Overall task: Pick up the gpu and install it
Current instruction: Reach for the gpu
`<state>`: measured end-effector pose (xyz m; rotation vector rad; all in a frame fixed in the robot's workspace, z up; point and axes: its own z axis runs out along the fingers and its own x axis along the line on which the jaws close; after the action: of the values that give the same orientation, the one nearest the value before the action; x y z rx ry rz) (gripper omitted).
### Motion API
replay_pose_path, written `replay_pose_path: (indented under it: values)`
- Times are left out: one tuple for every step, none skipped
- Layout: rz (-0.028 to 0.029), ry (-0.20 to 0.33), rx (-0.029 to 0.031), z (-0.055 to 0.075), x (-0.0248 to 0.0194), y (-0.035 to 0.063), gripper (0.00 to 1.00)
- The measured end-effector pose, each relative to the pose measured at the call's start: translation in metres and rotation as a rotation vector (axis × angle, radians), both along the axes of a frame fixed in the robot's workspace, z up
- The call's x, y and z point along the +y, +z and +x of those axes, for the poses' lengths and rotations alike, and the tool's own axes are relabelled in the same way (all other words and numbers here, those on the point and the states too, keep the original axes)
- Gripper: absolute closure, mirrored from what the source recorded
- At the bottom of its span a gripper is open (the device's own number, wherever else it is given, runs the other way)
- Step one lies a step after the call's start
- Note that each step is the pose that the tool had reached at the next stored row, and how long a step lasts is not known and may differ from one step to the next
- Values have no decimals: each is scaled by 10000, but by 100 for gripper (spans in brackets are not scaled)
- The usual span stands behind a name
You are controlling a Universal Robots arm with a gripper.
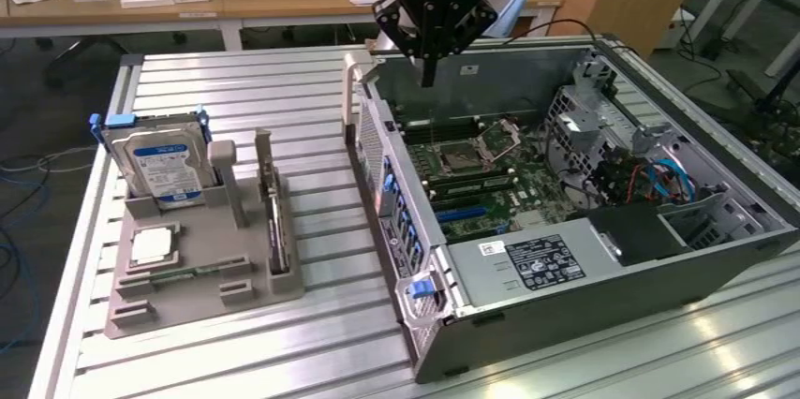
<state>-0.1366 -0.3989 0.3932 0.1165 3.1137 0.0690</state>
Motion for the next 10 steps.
replay_pose_path:
  values:
    - [-1, -1, 0, -12, 0, 0, 89]
    - [0, 0, 0, -23, 0, 0, 89]
    - [0, 0, 0, -33, 0, 0, 89]
    - [-1, -1, 1, -42, -1, 1, 89]
    - [0, -1, 0, -52, -1, 0, 89]
    - [-1, -1, 0, -61, -1, 0, 89]
    - [-1, -1, 0, -70, -2, 0, 89]
    - [-1, -2, 0, -80, -2, 0, 89]
    - [0, -1, 0, -90, -2, 0, 89]
    - [-2, -1, 1, -99, -2, 1, 89]
